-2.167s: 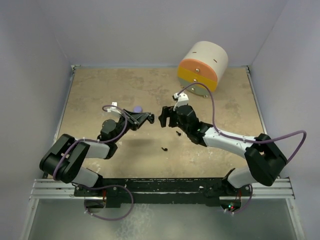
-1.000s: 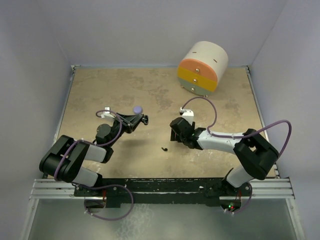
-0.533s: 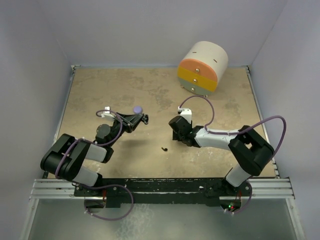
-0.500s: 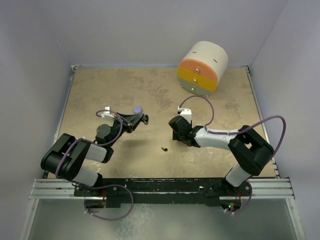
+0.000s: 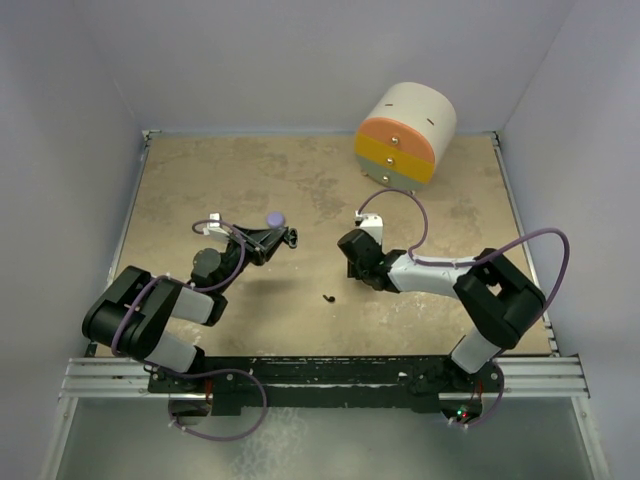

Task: Insert the wireless bluetooth earbuds into the charging case
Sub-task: Pick up the earbud from the center of the board.

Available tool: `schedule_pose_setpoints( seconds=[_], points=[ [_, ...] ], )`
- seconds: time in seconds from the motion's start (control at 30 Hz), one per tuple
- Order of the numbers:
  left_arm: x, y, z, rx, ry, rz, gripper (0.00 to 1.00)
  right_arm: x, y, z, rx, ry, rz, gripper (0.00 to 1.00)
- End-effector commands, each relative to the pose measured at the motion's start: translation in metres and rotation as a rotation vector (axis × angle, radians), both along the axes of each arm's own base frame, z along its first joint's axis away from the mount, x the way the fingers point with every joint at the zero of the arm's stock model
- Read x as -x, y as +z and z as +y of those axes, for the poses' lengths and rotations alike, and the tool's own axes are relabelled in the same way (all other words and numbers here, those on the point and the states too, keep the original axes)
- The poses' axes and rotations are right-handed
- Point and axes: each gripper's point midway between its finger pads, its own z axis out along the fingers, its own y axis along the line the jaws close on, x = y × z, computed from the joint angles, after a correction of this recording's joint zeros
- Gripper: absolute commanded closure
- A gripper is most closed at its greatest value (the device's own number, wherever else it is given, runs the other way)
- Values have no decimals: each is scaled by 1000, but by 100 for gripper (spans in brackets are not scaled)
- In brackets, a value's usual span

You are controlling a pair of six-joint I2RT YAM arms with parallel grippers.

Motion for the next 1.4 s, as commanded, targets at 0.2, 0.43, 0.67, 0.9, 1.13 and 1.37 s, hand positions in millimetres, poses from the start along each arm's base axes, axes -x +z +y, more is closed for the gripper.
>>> schedule_pose_setpoints(
  seconds=[0.2, 0.43, 0.67, 0.9, 1.13, 1.37],
  points=[
    [2, 21, 1, 23, -4, -77, 100, -6, 1, 3, 5, 13, 4, 65],
    [2, 20, 1, 20, -2, -77, 100, -4, -1, 2, 2, 11, 12, 71],
    [3, 19, 1, 17, -2, -75, 100, 0, -2, 0, -5, 5, 18, 69],
    [3, 19, 2, 17, -1, -76, 100, 2, -5, -3, 1, -9, 25, 67],
    [3, 19, 2, 18, -1, -75, 100, 3, -8, -5, 8, -24, 31, 69],
    [4, 19, 2, 18, -1, -75, 100, 4, -10, -6, 12, -25, 35, 74]
  ],
)
